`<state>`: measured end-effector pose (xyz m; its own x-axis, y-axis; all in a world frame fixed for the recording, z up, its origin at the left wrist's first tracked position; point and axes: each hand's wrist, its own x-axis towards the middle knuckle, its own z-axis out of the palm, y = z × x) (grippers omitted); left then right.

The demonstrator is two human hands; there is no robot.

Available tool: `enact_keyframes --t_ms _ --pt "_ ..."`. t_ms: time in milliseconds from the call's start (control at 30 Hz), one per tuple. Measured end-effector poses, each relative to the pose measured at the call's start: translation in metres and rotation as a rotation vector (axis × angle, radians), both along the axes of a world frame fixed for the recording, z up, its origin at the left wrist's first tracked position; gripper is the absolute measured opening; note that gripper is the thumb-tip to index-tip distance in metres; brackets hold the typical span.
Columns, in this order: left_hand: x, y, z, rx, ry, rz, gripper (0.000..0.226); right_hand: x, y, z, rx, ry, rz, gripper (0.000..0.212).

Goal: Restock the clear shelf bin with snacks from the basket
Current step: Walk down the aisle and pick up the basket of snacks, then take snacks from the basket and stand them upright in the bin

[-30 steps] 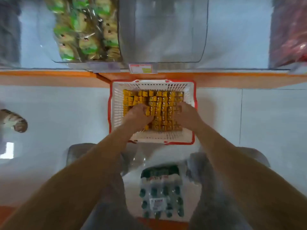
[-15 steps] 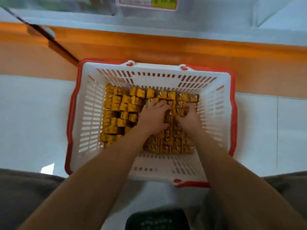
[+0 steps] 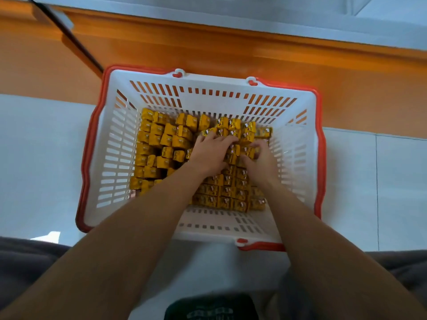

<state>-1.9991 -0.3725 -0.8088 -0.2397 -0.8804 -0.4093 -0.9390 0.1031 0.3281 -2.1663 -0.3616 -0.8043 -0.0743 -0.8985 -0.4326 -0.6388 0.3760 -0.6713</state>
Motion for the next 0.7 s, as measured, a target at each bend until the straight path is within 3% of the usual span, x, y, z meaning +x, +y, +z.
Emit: enact_keyframes --t_ms 167,467,700 --pt "-0.002 -0.004 0.015 -0.050 0.069 0.062 0.070 0.000 -0.007 0.024 -0.019 -0.025 -0.067 0.029" --pt "0.026 -0.021 0.135 -0.063 0.721 0.489 0.061 0.006 -0.052 0.160 0.014 -0.291 0.152 0.025" --pt "0.051 -0.018 0.245 0.073 1.005 0.515 0.045 0.013 -0.052 0.295 0.048 -0.307 0.346 0.021"
